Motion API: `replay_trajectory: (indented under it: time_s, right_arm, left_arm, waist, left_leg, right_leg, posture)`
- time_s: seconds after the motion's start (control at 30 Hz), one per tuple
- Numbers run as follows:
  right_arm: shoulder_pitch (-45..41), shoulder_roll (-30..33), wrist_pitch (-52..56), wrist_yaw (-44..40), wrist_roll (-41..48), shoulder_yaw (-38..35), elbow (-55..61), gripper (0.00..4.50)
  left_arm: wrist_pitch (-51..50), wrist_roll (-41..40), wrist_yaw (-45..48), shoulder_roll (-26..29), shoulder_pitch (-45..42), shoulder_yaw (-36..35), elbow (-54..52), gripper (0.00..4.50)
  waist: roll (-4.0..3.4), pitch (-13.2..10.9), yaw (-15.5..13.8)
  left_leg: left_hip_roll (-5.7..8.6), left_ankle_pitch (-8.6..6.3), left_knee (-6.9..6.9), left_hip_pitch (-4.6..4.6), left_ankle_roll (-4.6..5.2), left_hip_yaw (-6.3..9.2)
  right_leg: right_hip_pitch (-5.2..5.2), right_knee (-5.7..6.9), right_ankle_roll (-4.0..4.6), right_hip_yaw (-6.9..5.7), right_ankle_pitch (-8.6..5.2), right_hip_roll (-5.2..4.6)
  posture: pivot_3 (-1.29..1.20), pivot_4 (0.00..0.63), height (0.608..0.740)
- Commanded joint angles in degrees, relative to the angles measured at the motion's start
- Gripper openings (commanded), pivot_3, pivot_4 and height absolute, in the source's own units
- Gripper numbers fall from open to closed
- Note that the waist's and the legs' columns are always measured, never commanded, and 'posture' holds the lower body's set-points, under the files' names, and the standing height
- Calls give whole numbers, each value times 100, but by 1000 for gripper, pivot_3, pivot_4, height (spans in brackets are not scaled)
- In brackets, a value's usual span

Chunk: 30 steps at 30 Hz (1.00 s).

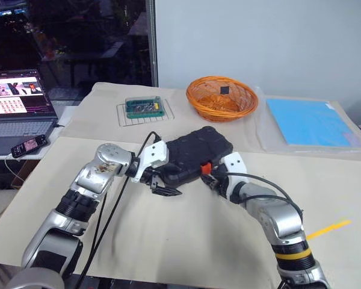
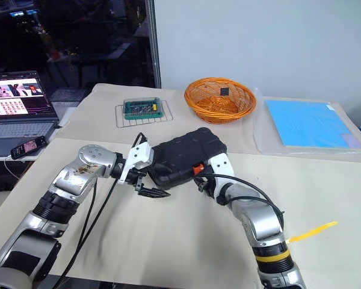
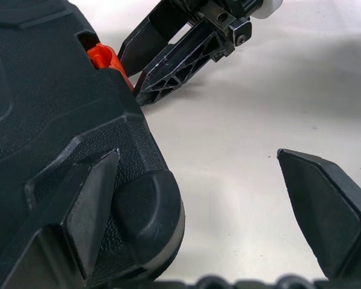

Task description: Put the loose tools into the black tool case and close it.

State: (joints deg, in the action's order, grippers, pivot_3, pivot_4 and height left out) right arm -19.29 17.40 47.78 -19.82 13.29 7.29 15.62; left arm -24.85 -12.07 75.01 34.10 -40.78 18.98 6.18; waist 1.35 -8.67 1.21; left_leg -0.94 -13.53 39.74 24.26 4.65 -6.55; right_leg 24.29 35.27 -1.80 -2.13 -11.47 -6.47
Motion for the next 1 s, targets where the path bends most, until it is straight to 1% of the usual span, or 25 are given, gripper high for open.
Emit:
replay_trajectory:
  time_s: [0.03, 0.17, 0.2, 0.23, 0.27, 0.33, 0.5, 0.6, 0.67, 0.73, 0.77, 0.8, 0.83, 0.97, 1.0]
  right_arm:
    - [102, 96, -238, -115, 11, -25, 493, 1269]
    - [367, 132, -144, -123, 115, -261, 813, 1269]
    - [397, 127, -132, -153, 143, -281, 848, 2312]
    - [410, 130, -138, -165, 136, -275, 871, 2601]
    - [412, 143, -152, -164, 108, -236, 885, 3006]
    - [420, 186, -139, -210, 114, -172, 943, 3555]
    - [544, 265, -51, -205, 123, -185, 1093, 3555]
    - [799, 336, 73, -221, 266, -405, 1381, 3555]
    - [958, 206, 75, -198, 517, -743, 1553, 3024]
    - [997, 71, 33, -174, 680, -912, 1562, 2456]
    - [946, 25, -11, -142, 653, -885, 1464, 2067]
    - [907, 6, -33, -119, 622, -850, 1395, 1774]
    - [845, -24, -59, -89, 594, -818, 1298, 1429]
    - [390, -94, -236, -29, 348, -523, 668, 33]
    - [279, -134, -280, -13, 318, -477, 527, 33]
  left_arm:
    - [-147, 178, 52, 25, 216, 258, 121, 4500]
    - [-154, 187, 20, 10, 223, 239, 174, 4500]
    - [-152, 191, 19, 7, 222, 238, 186, 4500]
    - [-149, 195, 18, 5, 222, 238, 191, 4500]
    - [-150, 197, 20, 1, 220, 241, 203, 4500]
    - [-149, 200, 16, -11, 216, 246, 221, 4500]
    - [-133, 208, -4, -36, 210, 245, 247, 4500]
    - [-127, 216, -17, -38, 215, 231, 253, 4500]
    - [-118, 226, -27, -21, 241, 217, 254, 4500]
    - [-114, 232, -36, -9, 271, 212, 246, 4500]
    - [-111, 235, -38, -7, 275, 213, 247, 4500]
    - [-110, 237, -39, -7, 275, 213, 248, 4500]
    - [-109, 239, -41, -8, 273, 213, 251, 4500]
    - [-94, 249, -49, -8, 260, 211, 277, 4500]
    - [-91, 250, -49, -9, 258, 211, 282, 4500]
  waist:
    - [0, 0, -8]
    - [-1, 0, -42]
    - [-1, 0, -45]
    - [-1, 0, -44]
    - [-1, 0, -41]
    - [-1, 1, -43]
    - [-1, 1, -48]
    - [-1, 1, -55]
    - [-1, 1, -58]
    - [-2, 1, -60]
    - [-2, 2, -53]
    - [-3, 2, -50]
    - [-3, 2, -47]
    - [-4, 3, -43]
    - [-4, 3, -43]
  left_leg:
    - [0, 0, 0, 0, 0, 0]
    - [0, -3, -7, 3, 2, 0]
    - [1, -3, -9, 5, 3, 0]
    - [1, -3, -10, 6, 3, 0]
    - [0, -3, -10, 6, 3, 0]
    - [0, -3, -10, 5, 2, 0]
    - [0, -6, -10, 2, -2, 2]
    - [0, -7, -12, 4, -2, 2]
    - [0, -6, -13, 6, -1, 3]
    - [0, -6, -12, 5, -2, 3]
    - [0, -7, -12, 3, -3, 3]
    - [0, -14, -12, 0, -16, 4]
    - [-1, -28, -11, -6, -39, 4]
    - [-1, -28, -11, -10, -41, 5]
    - [-1, -28, -12, -10, -40, 5]
  right_leg:
    - [0, 0, 0, 0, 0, 0]
    - [1, -3, -5, -2, -5, -2]
    - [2, -5, -6, -3, -5, -2]
    - [3, -6, -6, -3, -6, -2]
    - [2, -7, -6, -3, -5, -2]
    - [1, -7, -5, -3, -5, -2]
    - [1, -10, -4, -5, -7, -5]
    - [1, -12, -3, -5, -7, -6]
    - [1, -12, -3, -6, -8, -7]
    - [-1, -12, -3, -6, -8, -7]
    - [-1, -12, -3, -5, -7, -7]
    - [-1, -12, -3, -4, -7, -7]
    - [0, -12, -3, -4, -7, -7]
    - [5, -13, -3, -5, -8, -7]
    - [5, -14, -3, -6, -8, -7]
  posture:
    - [0, 150, 740]
    - [0, 150, 740]
    - [0, 150, 740]
    - [0, 150, 740]
    - [0, 150, 740]
    - [0, 150, 740]
    - [0, 150, 740]
    - [0, 150, 740]
    - [0, 150, 740]
    - [0, 150, 740]
    - [0, 150, 740]
    - [0, 150, 740]
    - [0, 150, 740]
    - [0, 150, 740]
    - [0, 150, 740]
